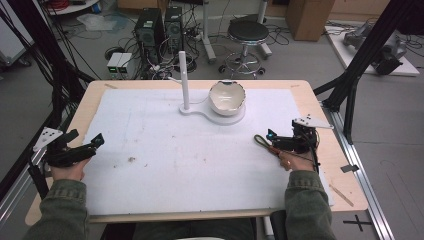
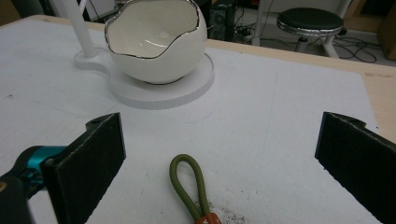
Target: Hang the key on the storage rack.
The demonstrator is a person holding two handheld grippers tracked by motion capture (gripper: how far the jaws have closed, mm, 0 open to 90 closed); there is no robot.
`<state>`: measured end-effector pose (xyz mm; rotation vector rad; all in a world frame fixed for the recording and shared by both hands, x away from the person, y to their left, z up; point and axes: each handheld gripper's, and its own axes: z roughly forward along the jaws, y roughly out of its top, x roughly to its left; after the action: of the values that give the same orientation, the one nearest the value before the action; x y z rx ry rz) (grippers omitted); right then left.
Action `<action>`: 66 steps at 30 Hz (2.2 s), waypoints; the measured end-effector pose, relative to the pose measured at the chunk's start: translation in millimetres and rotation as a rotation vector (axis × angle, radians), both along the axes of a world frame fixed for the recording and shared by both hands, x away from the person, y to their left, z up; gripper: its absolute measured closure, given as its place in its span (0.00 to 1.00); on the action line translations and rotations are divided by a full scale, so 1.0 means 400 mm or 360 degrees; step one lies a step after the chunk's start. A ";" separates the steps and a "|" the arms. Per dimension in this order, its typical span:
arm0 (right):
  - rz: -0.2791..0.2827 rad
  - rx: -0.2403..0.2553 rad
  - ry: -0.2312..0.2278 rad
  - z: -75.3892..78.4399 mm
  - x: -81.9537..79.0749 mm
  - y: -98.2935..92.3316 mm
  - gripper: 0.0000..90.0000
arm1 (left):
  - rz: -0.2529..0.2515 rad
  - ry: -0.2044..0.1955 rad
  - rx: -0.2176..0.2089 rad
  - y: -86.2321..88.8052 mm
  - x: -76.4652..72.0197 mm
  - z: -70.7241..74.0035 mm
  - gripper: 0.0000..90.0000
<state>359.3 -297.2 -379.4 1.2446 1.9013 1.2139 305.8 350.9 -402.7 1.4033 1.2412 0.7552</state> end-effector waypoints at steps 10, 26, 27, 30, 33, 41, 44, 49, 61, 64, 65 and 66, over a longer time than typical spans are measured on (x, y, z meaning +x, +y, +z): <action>0.0068 -0.0006 0.0122 0.023 0.032 -0.019 0.01 | -0.0016 0.0005 -0.0001 0.000 0.001 -0.001 0.02; 0.0236 -0.0105 0.0407 0.012 0.098 -0.030 0.01 | -0.0029 0.0010 -0.0006 0.000 0.002 -0.001 0.02; 0.0244 -0.0110 0.0417 0.009 0.101 -0.030 0.01 | -0.0028 0.0009 -0.0006 0.000 0.003 -0.001 0.02; 0.0268 -0.0119 0.0455 0.002 0.109 -0.031 0.01 | -0.0031 0.0008 -0.0006 0.000 0.002 -0.001 0.02; 0.0293 -0.0161 0.0549 -0.013 0.118 -0.029 0.01 | -0.0028 0.0007 -0.0011 0.000 0.003 -0.001 0.02; 0.0388 -0.0324 0.0774 -0.054 0.136 -0.025 0.01 | -0.0035 0.0010 -0.0013 -0.002 0.003 -0.002 0.02; 0.0404 -0.0364 0.0809 -0.061 0.140 -0.029 0.01 | -0.0036 0.0010 -0.0009 -0.002 0.003 -0.001 0.02; 0.0403 -0.0371 0.0853 -0.068 0.143 -0.034 0.01 | -0.0033 0.0011 -0.0007 0.000 0.003 -0.001 0.02; 0.0457 -0.0445 0.0953 -0.084 0.146 -0.029 0.09 | -0.0035 0.0013 -0.0010 0.000 0.003 -0.001 0.02; 0.0479 -0.0452 0.0988 -0.085 0.146 -0.027 0.22 | -0.0036 0.0013 -0.0011 0.000 0.003 -0.002 0.02; 0.0479 -0.0452 0.0988 -0.085 0.146 -0.027 0.22 | -0.0036 0.0012 -0.0011 0.000 0.003 -0.002 0.02; 0.0481 -0.0457 0.1007 -0.086 0.146 -0.027 0.27 | -0.0036 0.0012 -0.0011 0.000 0.004 -0.002 0.02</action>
<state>417.6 -308.2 -413.6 1.3102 2.6879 0.6717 307.2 350.8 -403.4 1.4138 1.2308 0.7301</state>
